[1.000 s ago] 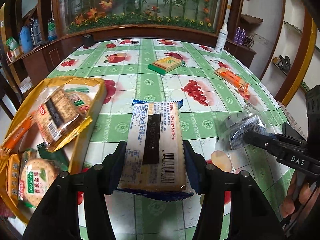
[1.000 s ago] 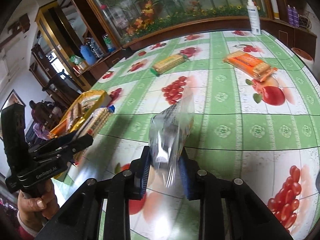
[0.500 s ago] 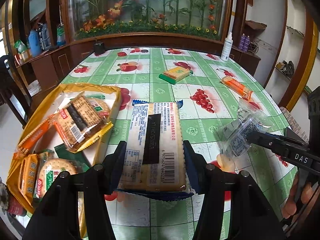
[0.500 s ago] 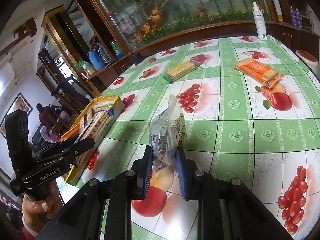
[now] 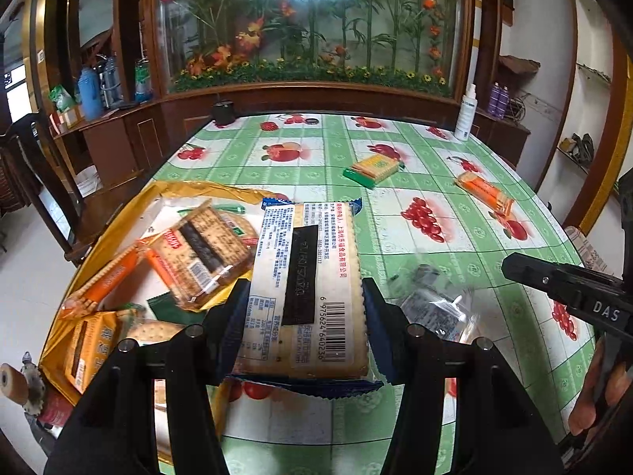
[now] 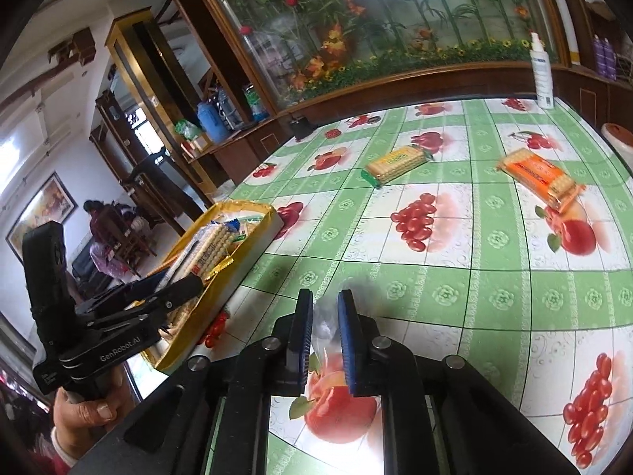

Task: Organize snacks
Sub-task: 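Lift and carry both held packs over the white tray, then open both grippers to drop the clear bag and white pack into the tray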

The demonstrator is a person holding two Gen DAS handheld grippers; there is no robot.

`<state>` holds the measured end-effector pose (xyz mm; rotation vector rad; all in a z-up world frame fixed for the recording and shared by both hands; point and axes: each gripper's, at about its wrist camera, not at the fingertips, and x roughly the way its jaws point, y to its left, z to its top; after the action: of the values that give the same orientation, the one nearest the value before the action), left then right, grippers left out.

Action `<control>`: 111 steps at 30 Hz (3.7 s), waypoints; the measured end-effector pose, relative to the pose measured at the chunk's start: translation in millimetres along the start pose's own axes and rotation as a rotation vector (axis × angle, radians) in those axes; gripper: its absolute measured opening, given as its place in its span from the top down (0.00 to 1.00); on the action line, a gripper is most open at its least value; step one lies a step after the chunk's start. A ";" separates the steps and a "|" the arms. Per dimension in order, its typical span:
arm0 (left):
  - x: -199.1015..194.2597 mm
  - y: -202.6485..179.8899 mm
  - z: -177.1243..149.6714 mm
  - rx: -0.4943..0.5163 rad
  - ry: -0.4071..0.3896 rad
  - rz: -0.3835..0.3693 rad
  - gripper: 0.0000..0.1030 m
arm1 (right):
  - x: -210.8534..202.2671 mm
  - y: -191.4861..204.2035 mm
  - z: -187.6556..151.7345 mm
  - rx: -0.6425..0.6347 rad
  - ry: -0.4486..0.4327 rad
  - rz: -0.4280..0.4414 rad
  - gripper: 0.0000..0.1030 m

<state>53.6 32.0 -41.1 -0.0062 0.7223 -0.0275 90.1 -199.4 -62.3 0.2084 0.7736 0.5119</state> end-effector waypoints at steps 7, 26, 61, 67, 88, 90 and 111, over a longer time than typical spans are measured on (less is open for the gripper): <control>-2.1 16.3 0.5 -0.031 -0.003 0.011 0.48 | 26.5 0.5 -1.8 -0.010 0.075 -0.033 0.77; -8.1 31.3 2.2 -0.063 -0.004 -0.021 0.48 | 111.4 37.4 -12.9 -0.297 0.237 -0.134 0.12; -30.0 121.5 -11.8 -0.186 -0.039 0.162 0.48 | 126.8 136.8 40.0 -0.217 0.082 0.256 0.66; -25.2 129.2 -19.4 -0.204 -0.017 0.165 0.48 | 157.8 156.5 49.2 -0.202 0.091 0.266 0.66; -2.6 125.1 -23.7 -0.191 0.052 0.159 0.48 | 245.8 182.3 74.7 -0.211 0.147 0.225 0.67; -1.4 124.7 -22.8 -0.192 0.057 0.160 0.48 | 247.6 183.9 74.0 -0.219 0.154 0.222 0.65; -9.0 111.1 -20.7 -0.178 0.054 0.213 0.34 | 199.6 153.7 73.1 -0.186 0.108 0.165 0.22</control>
<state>35.7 143.4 -52.3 -0.0988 0.7748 0.2414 206.3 35.3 -77.6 0.0718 0.8129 0.7523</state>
